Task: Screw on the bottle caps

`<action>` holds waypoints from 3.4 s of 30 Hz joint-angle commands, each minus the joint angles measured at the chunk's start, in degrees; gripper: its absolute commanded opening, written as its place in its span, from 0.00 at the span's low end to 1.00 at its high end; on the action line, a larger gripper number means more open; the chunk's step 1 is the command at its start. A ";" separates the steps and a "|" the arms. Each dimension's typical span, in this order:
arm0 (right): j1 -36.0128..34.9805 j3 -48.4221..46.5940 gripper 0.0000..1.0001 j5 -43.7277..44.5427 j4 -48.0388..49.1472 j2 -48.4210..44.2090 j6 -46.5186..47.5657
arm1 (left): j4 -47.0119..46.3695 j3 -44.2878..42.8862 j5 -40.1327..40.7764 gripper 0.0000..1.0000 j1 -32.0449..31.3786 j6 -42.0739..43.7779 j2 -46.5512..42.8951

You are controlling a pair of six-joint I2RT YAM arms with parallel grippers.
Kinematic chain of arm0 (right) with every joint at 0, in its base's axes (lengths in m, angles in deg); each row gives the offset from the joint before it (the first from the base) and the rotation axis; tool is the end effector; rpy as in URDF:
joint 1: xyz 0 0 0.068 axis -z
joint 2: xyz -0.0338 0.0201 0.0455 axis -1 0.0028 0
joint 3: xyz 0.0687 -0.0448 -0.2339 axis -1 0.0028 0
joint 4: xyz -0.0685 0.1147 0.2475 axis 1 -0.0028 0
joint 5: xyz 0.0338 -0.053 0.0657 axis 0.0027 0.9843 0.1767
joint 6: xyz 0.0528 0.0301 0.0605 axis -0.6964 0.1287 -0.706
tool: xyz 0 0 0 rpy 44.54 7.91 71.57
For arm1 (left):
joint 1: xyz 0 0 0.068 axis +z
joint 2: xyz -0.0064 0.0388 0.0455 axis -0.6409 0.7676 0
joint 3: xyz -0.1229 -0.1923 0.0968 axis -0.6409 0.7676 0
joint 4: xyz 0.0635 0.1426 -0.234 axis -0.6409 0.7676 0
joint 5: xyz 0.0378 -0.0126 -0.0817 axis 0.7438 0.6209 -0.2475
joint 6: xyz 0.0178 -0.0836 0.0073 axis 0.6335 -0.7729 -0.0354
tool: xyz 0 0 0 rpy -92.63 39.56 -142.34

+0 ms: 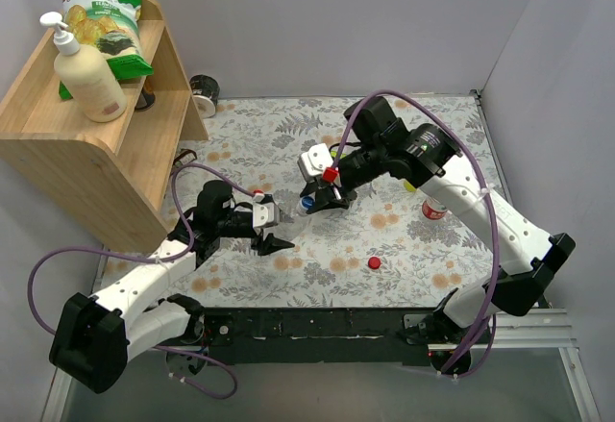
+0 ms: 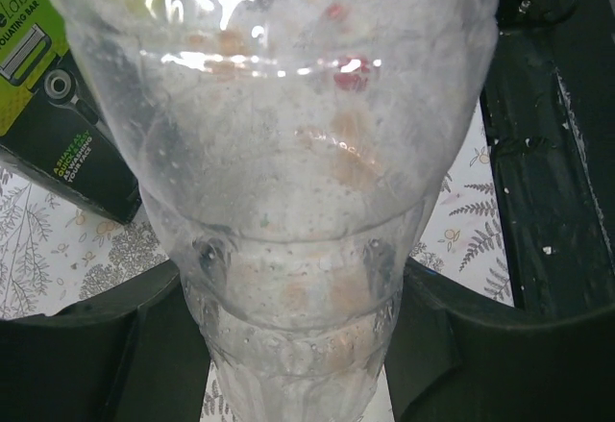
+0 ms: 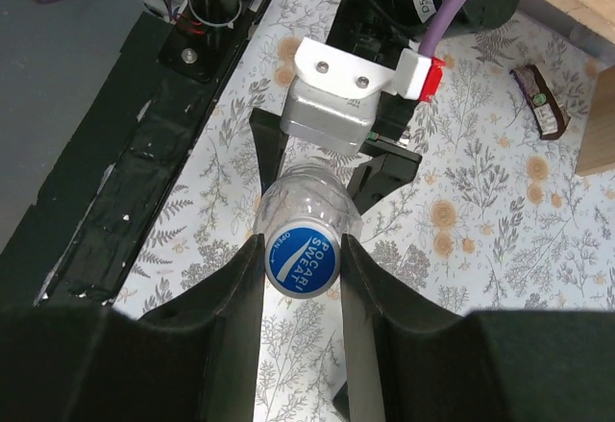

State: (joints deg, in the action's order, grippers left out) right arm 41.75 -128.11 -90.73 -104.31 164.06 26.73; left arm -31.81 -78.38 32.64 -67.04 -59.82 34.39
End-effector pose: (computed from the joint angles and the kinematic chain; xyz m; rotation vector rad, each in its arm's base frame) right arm 0.1817 0.2845 0.4026 -1.8885 1.0229 0.8688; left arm 0.2040 -0.1747 0.1893 0.9818 1.8514 -1.3428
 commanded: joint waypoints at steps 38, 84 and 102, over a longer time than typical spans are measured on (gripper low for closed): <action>-0.51 3.47 0.27 3.24 0.70 -1.01 -3.51 | -19.62 4.02 6.04 0.00 -2.35 -9.66 -2.47; 2.39 5.23 0.31 3.77 9.57 4.53 -30.50 | -26.57 4.37 18.96 0.00 -2.26 -25.31 -1.33; 2.39 6.46 0.29 14.22 12.83 5.67 -44.46 | -32.02 5.96 23.27 0.00 -2.26 -32.25 -1.15</action>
State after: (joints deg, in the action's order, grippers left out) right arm 45.46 -123.26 -79.17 -84.88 167.84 -10.14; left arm -52.92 -71.36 51.41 -69.68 -87.90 35.49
